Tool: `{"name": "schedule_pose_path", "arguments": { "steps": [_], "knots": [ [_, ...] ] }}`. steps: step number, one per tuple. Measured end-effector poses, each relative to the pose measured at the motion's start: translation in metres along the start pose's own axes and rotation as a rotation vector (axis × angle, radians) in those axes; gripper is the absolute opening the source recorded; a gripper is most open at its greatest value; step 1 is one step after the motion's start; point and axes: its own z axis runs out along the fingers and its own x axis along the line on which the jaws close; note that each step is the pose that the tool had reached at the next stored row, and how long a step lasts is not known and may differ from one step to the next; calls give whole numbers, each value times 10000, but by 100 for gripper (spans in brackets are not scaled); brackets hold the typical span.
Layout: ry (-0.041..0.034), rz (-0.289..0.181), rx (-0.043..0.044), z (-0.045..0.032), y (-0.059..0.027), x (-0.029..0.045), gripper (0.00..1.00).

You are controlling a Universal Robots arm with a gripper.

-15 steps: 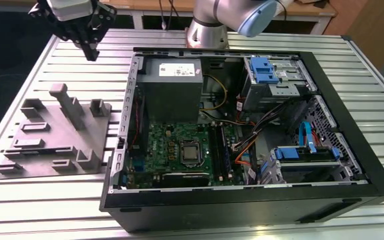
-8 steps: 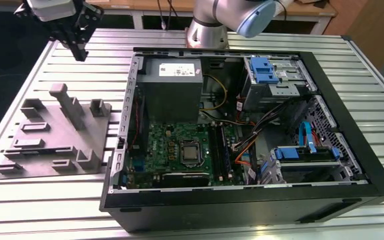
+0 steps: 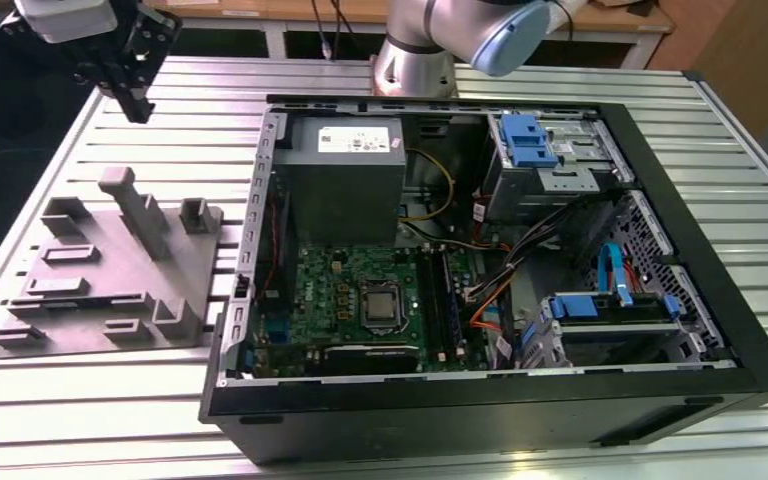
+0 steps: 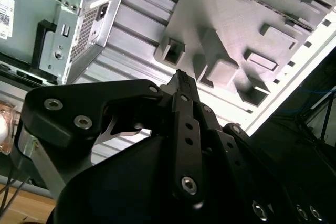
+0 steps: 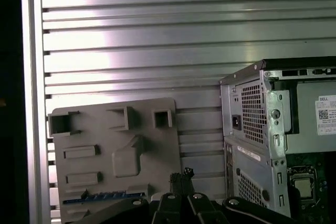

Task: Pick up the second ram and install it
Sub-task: 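Reach for the second ram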

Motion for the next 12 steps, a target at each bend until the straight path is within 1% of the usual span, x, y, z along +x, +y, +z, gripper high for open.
{"name": "schedule_pose_path", "arguments": {
  "steps": [12],
  "knots": [
    [0, 0, -1, 25, -26, 231, 10]
  ]
}}
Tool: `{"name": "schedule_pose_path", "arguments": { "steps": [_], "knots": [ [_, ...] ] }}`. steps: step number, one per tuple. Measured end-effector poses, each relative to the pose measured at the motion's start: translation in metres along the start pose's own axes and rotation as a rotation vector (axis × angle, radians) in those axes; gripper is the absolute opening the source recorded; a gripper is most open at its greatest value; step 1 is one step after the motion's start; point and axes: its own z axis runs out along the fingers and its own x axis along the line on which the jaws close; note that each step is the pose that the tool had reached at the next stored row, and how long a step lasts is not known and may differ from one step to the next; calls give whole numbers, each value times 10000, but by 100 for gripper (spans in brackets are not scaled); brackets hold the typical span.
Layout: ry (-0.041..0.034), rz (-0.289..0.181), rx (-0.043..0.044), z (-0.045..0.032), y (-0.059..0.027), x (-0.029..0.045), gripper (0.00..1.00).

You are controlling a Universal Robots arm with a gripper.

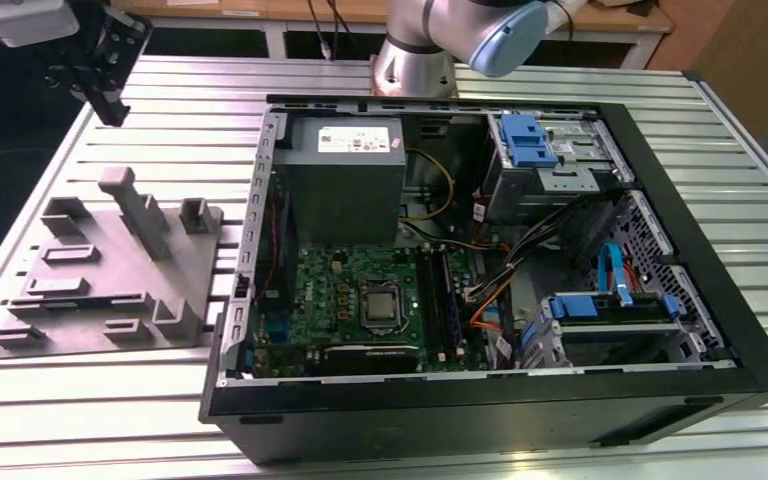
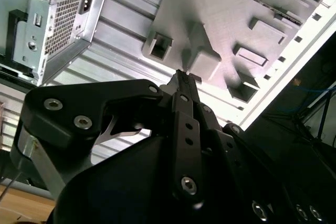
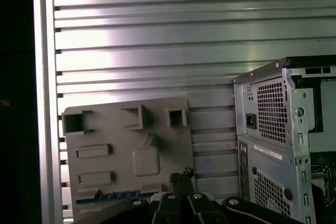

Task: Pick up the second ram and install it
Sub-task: 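Reach for the second ram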

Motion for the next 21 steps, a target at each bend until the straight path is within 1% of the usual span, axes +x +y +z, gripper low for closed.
{"name": "schedule_pose_path", "arguments": {
  "steps": [3, 6, 16, 21],
  "knots": [
    [0, 0, 1, 19, -13, 65, 10],
    [1, 0, 0, 40, -30, 112, 10],
    [0, -2, 0, 115, -97, 204, 10],
    [0, 0, 0, 157, -131, 263, 10]
  ]
}}
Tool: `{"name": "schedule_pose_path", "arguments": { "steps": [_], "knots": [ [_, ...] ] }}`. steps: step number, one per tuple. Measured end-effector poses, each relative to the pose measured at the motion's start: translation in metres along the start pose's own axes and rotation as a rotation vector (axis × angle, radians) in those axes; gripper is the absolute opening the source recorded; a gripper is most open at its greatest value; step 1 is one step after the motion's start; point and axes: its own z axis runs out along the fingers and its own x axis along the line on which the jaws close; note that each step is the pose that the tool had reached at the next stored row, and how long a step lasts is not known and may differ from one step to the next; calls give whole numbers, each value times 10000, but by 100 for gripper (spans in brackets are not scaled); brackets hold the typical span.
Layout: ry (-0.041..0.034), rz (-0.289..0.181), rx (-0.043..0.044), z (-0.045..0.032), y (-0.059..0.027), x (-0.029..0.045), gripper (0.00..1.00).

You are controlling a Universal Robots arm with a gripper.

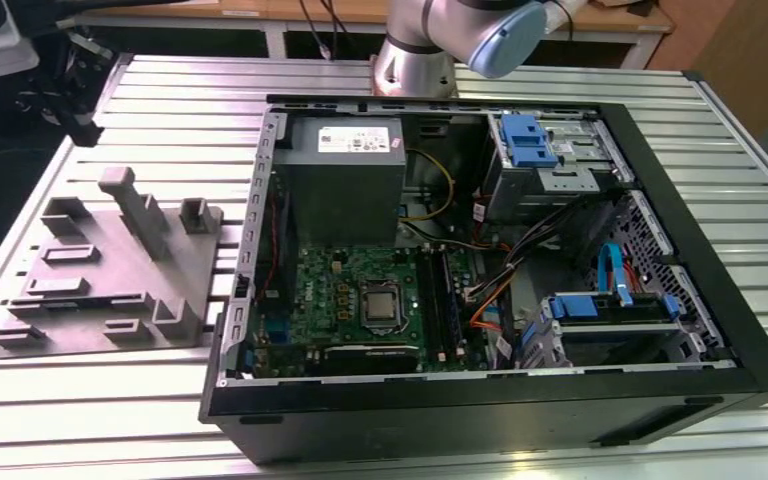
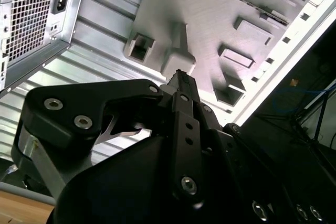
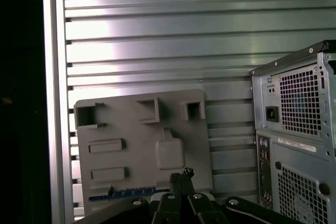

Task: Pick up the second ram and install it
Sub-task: 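Reach for the second ram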

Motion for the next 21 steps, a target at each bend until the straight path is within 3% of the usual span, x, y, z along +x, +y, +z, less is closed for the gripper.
{"name": "schedule_pose_path", "arguments": {
  "steps": [21],
  "knots": [
    [0, 0, 0, 144, -116, 235, 10]
  ]
}}
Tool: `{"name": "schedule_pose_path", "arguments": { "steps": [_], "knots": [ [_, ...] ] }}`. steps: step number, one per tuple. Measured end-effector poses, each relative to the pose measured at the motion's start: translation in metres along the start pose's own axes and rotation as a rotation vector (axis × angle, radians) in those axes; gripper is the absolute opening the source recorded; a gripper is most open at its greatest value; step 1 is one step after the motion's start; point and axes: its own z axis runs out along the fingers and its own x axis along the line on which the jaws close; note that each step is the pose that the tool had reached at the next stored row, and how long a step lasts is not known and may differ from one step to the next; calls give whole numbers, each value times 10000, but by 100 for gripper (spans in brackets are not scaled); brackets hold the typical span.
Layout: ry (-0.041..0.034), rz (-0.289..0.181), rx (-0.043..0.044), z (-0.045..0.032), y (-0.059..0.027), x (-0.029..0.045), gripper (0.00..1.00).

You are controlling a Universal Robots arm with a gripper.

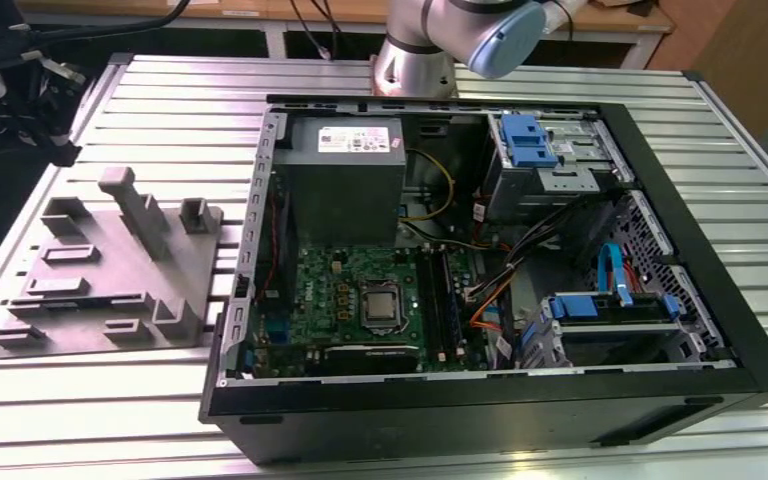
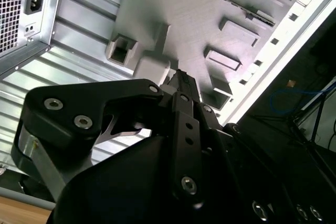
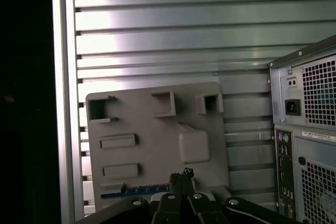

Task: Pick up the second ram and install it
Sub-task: 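Reach for the second ram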

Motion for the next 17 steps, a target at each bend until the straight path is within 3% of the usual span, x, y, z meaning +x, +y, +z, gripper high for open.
{"name": "schedule_pose_path", "arguments": {
  "steps": [17],
  "knots": [
    [0, 0, 0, 110, -91, 150, 10]
  ]
}}
